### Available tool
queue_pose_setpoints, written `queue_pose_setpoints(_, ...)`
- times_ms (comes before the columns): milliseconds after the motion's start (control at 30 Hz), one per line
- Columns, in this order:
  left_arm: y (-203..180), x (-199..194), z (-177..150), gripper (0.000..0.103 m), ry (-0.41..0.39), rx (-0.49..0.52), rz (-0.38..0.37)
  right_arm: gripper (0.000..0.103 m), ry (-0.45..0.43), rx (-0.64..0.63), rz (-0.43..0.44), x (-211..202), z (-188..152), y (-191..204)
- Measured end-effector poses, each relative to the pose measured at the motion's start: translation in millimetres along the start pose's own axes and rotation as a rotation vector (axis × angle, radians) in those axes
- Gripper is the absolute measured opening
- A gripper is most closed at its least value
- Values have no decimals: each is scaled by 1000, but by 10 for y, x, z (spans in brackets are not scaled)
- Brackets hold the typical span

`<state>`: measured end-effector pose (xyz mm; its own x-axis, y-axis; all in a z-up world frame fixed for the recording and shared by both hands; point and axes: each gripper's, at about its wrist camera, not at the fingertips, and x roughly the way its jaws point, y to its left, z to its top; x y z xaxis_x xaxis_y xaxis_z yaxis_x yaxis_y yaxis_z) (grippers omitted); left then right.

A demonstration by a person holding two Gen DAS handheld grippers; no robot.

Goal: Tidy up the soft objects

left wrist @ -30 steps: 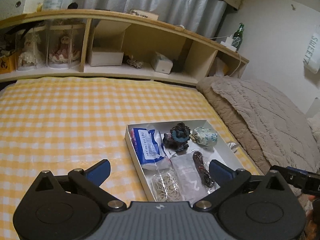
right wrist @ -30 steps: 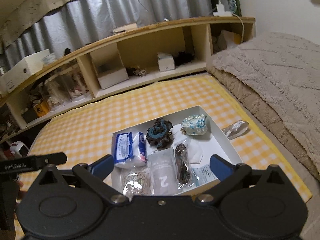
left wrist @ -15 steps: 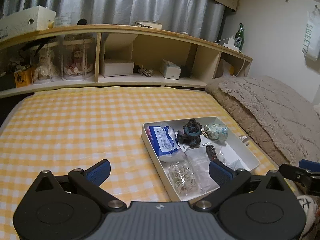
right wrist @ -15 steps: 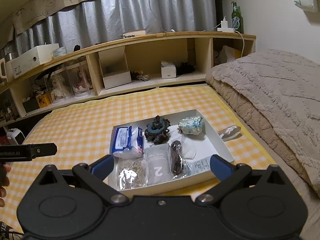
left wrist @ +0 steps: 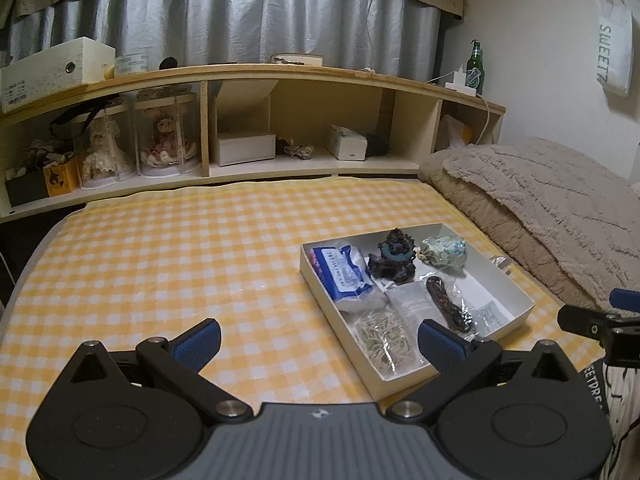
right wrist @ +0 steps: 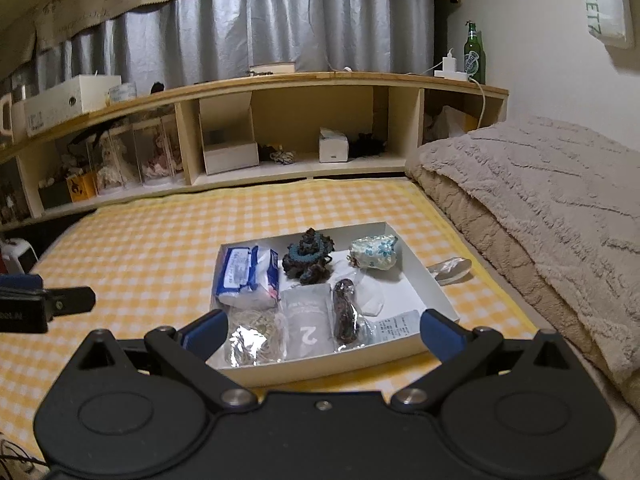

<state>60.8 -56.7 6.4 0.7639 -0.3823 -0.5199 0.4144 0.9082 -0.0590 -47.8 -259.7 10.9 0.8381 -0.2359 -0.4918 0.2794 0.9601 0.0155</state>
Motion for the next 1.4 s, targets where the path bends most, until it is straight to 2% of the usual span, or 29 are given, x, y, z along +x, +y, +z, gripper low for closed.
queue_pose_setpoints(300,8,-21,-71,103,4,5,38,103,-5,-5,-11,-12,-26,21)
queue_pose_setpoints(1400,-10,-23,-75,103,2,10,43,103,-13,-13,-28,-10,-37,46)
